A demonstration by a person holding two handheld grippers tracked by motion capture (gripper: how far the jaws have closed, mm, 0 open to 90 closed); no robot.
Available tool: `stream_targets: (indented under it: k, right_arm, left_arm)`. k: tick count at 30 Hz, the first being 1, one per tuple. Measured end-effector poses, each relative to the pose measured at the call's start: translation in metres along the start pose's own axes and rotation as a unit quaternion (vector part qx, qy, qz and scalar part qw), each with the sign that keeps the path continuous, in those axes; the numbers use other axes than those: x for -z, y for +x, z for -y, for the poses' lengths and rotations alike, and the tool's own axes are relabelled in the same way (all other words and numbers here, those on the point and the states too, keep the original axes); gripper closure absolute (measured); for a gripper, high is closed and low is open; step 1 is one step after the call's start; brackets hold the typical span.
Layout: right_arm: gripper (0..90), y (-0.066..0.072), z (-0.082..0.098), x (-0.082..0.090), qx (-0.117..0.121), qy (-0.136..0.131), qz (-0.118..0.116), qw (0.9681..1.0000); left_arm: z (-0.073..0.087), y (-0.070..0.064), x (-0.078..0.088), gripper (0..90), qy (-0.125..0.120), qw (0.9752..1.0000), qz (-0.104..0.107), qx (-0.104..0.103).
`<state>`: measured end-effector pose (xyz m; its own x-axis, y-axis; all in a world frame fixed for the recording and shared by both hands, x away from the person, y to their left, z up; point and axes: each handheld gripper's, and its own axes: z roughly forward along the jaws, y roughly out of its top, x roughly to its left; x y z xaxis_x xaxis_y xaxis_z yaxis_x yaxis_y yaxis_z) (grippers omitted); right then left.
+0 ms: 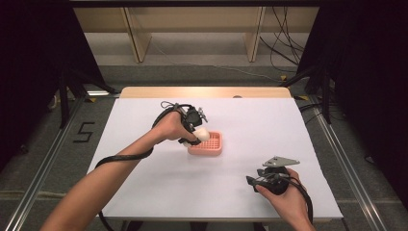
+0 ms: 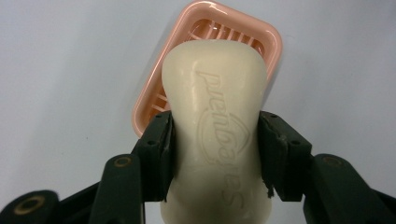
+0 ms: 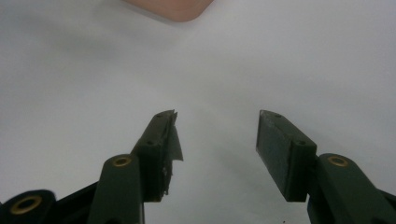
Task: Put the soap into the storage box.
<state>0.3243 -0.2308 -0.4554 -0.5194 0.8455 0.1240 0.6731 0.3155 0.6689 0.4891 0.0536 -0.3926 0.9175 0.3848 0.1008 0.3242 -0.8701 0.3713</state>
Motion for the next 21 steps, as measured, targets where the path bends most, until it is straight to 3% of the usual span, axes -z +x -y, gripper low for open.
stream_targets:
  k: [1,6,21]
  right_arm:
    - [48.0,0.001,-0.001,0.001,-0.011,0.003,-0.002,0.9999]
    - [48.0,-0.001,0.000,0.000,0.004,-0.001,0.001,1.0000]
    - [48.0,-0.001,0.000,0.001,0.000,0.000,0.000,1.0000]
  left_arm:
    - [0.000,0.000,0.000,48.7,0.000,1.0000,0.000,-0.001]
    - [-0.002,0.001,-0.003,48.8,0.000,1.0000,-0.003,-0.001]
    - [-0.012,0.003,-0.012,48.8,0.002,1.0000,-0.005,-0.008]
